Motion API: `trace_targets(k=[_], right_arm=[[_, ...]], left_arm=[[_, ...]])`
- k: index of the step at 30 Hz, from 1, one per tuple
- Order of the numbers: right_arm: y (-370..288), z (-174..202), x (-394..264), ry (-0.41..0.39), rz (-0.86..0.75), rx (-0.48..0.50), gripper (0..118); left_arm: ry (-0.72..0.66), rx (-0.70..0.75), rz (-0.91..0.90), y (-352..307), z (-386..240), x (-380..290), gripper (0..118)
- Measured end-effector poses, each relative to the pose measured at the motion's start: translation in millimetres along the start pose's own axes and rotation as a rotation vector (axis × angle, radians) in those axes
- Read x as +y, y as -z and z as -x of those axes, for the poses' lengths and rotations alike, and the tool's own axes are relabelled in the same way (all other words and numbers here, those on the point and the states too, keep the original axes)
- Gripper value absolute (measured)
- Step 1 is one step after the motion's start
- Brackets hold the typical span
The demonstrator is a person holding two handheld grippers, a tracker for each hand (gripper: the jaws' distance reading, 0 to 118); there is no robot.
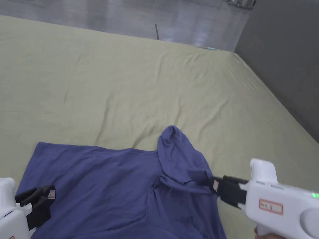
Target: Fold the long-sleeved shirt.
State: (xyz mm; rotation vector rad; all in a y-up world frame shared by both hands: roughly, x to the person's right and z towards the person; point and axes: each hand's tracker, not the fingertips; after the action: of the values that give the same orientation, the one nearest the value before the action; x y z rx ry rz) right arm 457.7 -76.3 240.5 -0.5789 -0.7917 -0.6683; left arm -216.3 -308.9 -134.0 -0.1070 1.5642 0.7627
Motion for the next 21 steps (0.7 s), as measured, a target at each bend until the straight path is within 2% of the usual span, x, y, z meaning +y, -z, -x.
trace_targets(k=[4, 6, 8, 9, 10, 12, 13, 14, 15, 16, 17, 18, 19, 20, 21], right_arm=[[-49.0, -16.6, -60.8, 0.037, 0.041, -0.090, 7], [-75.8, -34.5, -82.4, 0.051, 0.086, -0.195, 7], [-97.6, -58.0, -95.9, 0.067, 0.096, -0.369, 7], [-101.9, -71.3, -98.7, 0.073, 0.086, -0.398, 7], [-102.5, -88.3, -99.8, 0.106, 0.069, -0.401, 7], [-92.9, -112.0, -96.6, 0.195, -0.014, -0.311, 7], [-80.7, -122.0, -90.1, 0.228, -0.029, -0.231, 15], [-69.7, -127.2, -85.7, 0.242, -0.015, -0.201, 48], [-60.1, -129.4, -79.8, 0.244, 0.000, -0.210, 48], [-52.1, -124.1, -71.4, 0.217, 0.003, -0.254, 66], [-46.2, -118.5, -63.1, 0.188, 0.018, -0.302, 97], [-47.9, -107.3, -57.0, 0.172, 0.015, -0.336, 118], [-58.7, -89.6, -49.5, 0.134, -0.073, -0.322, 118], [-64.8, -74.3, -45.0, 0.112, -0.117, -0.273, 112], [-67.3, -60.3, -39.0, 0.103, -0.144, -0.230, 102]], left_arm=[[0.021, 0.017, 0.014, 4.2, 8.8, -3.5, 0], [0.015, 0.013, 0.020, 5.9, 6.1, -5.6, 0], [0.016, 0.018, 0.024, 5.1, 8.9, -9.4, 0], [0.021, 0.020, 0.026, 4.9, 10.0, -10.9, 0], [0.023, 0.019, 0.026, 5.0, 9.6, -11.7, 0], [0.023, 0.015, 0.027, 3.9, 8.2, -13.5, 0], [0.022, 0.015, 0.028, 2.0, 9.7, -13.7, 0], [0.023, 0.014, 0.028, 0.4, 10.6, -11.8, 0], [0.024, 0.014, 0.026, -0.2, 11.5, -10.2, 0], [0.024, 0.018, 0.021, -1.1, 14.3, -7.1, 0], [0.024, 0.022, 0.017, -1.0, 15.8, -4.9, 0], [0.025, 0.024, 0.015, -0.1, 16.2, -3.9, 0], [0.029, 0.028, 0.015, 0.0, 17.1, -1.7, 1], [0.035, 0.032, 0.018, 0.0, 18.0, -1.4, 1], [0.039, 0.031, 0.018, 0.6, 16.8, -0.1, 1]])
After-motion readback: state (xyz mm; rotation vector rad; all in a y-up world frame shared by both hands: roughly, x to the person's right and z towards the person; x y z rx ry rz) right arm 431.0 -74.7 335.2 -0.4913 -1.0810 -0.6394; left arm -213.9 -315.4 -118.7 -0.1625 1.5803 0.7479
